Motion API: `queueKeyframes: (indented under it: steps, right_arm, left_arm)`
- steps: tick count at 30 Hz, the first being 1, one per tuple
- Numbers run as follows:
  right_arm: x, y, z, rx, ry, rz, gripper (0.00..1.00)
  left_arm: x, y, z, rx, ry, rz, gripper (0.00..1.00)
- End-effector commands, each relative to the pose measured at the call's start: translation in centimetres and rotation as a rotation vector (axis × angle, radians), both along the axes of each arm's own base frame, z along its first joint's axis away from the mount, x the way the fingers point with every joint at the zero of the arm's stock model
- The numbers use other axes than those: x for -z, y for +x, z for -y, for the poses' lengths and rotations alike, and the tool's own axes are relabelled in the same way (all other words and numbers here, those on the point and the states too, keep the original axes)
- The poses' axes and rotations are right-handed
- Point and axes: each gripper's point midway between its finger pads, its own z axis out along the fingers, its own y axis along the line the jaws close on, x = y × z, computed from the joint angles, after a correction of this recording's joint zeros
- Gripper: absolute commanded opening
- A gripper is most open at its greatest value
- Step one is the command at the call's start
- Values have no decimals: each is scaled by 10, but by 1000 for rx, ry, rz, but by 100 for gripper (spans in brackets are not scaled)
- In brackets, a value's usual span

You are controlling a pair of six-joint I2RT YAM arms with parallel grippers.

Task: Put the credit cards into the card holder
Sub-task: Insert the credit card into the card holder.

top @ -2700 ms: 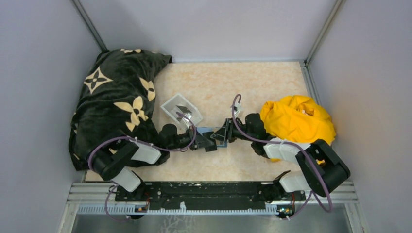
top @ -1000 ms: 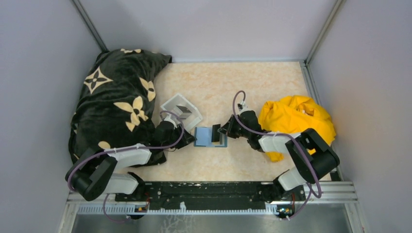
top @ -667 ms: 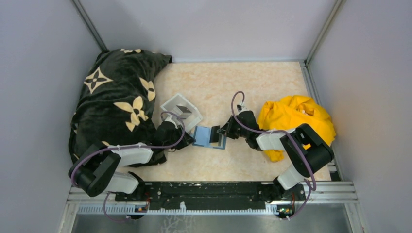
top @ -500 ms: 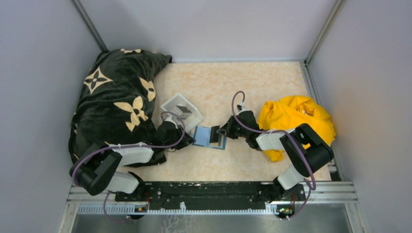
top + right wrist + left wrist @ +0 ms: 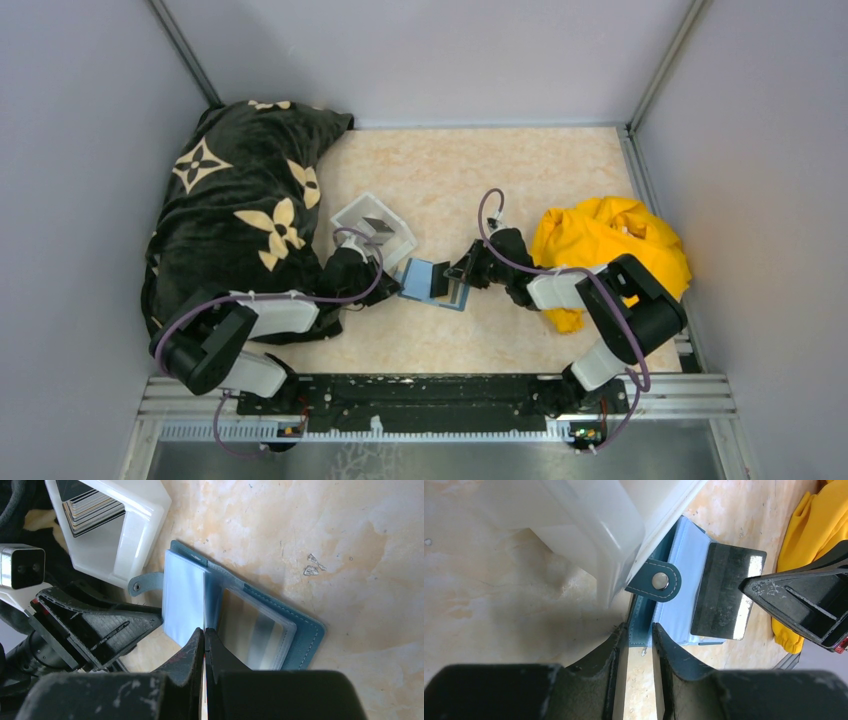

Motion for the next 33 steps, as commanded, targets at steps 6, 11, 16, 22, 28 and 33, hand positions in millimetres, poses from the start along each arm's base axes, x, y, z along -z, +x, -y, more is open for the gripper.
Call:
queueKeyframes:
  steps: [6,11,16,22,28,33]
  right_arm:
    - [-12,4,-4,16,27,17,0]
    - [-7,2,0,35,19,2,0]
    - [-9,2,4,52,13,10,0]
    - [-9,1,7,62,3,18,0]
    - [-6,0,9,60,-11,18,0]
    - [-2,-2,10,62,-19,11,0]
  left_arm:
    - [10,-9,0,25,-2,-32,30]
    - [18,-18,0,30,-11,-55,29]
    - [21,-23,2,38,-13,-64,28]
    - [23,-25,2,39,-12,-70,27]
    - [24,-25,2,40,-12,-71,27]
    - [24,-26,3,38,-12,-71,27]
